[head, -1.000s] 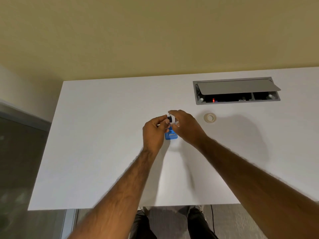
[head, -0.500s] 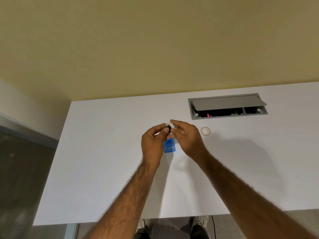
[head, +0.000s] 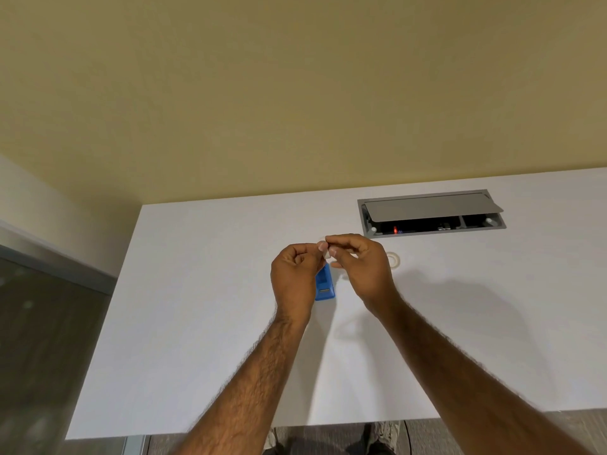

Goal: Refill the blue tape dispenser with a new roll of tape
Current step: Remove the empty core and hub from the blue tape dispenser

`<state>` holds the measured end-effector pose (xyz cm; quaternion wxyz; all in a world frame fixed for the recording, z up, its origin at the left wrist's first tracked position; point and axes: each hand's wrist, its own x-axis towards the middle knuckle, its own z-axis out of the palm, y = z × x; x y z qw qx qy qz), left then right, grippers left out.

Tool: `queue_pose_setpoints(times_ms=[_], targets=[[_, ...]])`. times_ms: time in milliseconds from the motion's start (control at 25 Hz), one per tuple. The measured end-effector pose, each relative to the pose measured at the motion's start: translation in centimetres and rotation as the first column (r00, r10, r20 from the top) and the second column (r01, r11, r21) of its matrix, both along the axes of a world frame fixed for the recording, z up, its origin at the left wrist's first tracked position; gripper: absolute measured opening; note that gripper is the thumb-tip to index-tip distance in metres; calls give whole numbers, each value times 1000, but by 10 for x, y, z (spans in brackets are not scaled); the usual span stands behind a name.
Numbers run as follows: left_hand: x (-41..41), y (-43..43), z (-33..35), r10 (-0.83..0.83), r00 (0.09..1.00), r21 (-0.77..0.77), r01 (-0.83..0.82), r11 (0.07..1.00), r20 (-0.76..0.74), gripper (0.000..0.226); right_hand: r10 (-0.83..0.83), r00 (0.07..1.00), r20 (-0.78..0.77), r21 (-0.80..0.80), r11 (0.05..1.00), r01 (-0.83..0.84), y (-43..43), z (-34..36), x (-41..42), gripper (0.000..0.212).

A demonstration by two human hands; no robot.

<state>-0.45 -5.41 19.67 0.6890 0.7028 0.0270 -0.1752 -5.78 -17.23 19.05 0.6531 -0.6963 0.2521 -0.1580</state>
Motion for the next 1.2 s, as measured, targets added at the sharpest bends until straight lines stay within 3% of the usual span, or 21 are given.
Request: queue_pose_setpoints(times_ms=[200,360,800,1040,1200], targets=[[2,-1,1,0,1000,67,0,998,2,16,-59,998,-36,-232,972,49,5,1,4,18],[2,-3,3,2,1000,94,-4,996,14,13,-93,995,-43,-286,955,77,11,2,5,17],[1,-4,4,64,996,148,-72,986,56,10,-139,987,-75,-235,965,118,23,5,15,18],[16,8,-7,-121,989,70,127,989,-82,11,-33,994,-104,-95,995,23,9,-2,8,12],[32,7,-14,-202,968,-5,204,979,-150,17,-75,991,-113,-102,993,64,7,-8,2,14]])
